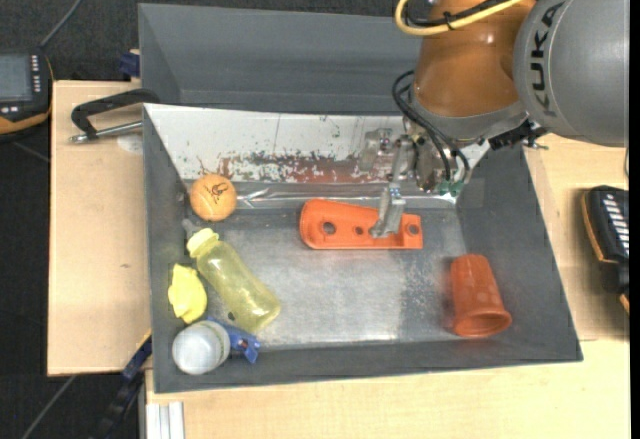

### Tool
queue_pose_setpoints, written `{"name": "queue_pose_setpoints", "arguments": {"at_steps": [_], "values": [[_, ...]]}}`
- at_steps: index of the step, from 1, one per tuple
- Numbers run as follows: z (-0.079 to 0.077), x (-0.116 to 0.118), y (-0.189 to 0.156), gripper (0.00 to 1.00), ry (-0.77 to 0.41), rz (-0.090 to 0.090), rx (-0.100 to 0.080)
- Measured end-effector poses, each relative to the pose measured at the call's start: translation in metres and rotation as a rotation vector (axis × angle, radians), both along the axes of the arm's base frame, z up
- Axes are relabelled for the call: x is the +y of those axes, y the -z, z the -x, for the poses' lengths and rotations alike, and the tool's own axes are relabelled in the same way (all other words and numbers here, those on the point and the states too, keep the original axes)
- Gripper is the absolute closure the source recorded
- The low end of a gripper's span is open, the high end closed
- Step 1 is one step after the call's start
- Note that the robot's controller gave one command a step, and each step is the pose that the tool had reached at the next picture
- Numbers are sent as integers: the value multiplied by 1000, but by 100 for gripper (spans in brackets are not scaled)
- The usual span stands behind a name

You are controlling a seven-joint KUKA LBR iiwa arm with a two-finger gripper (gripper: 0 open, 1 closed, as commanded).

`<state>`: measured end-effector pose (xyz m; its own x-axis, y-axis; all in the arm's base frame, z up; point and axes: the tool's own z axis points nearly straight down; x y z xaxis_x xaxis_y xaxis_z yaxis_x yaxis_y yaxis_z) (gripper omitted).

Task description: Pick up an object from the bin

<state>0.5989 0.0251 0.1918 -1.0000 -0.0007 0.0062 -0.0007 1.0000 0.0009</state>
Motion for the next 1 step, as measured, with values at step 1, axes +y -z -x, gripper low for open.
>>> {"name": "queue_pose_setpoints", "arguments": {"at_steps": [1], "values": [[-2, 0, -5, 0, 0, 0, -9]]}}
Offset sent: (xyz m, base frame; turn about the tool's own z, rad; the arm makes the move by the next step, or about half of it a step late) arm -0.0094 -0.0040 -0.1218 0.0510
